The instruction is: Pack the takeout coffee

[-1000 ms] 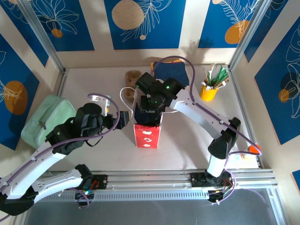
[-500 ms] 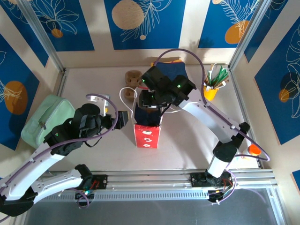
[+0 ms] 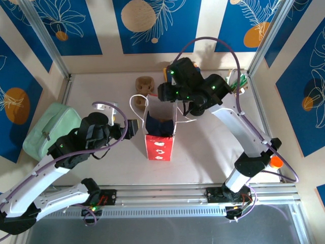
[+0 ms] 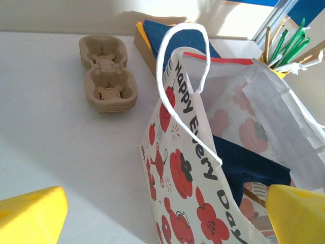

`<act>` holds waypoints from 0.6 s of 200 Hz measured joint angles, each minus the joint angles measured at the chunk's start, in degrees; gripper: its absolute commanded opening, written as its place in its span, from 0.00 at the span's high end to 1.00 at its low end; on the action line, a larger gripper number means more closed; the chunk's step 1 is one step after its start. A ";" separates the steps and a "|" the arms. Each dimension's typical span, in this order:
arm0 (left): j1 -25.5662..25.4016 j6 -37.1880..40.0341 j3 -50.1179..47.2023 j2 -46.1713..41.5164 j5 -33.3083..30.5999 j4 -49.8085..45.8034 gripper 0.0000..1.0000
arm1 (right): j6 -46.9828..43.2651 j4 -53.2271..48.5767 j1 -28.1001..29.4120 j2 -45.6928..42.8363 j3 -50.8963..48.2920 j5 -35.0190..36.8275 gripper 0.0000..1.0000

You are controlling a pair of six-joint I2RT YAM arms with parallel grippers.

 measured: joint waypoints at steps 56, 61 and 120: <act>0.00 0.02 -0.04 -0.11 -3.87 -0.07 0.01 | -3.52 6.95 -12.52 -1.75 -6.47 0.17 0.42; 0.00 0.02 -0.09 -0.22 -4.28 -0.09 0.01 | -3.69 7.43 -13.42 -1.73 -6.91 0.22 0.41; 0.00 0.42 -0.70 -1.38 -8.41 -0.31 0.01 | -5.66 15.10 -21.55 2.60 -8.26 0.20 0.39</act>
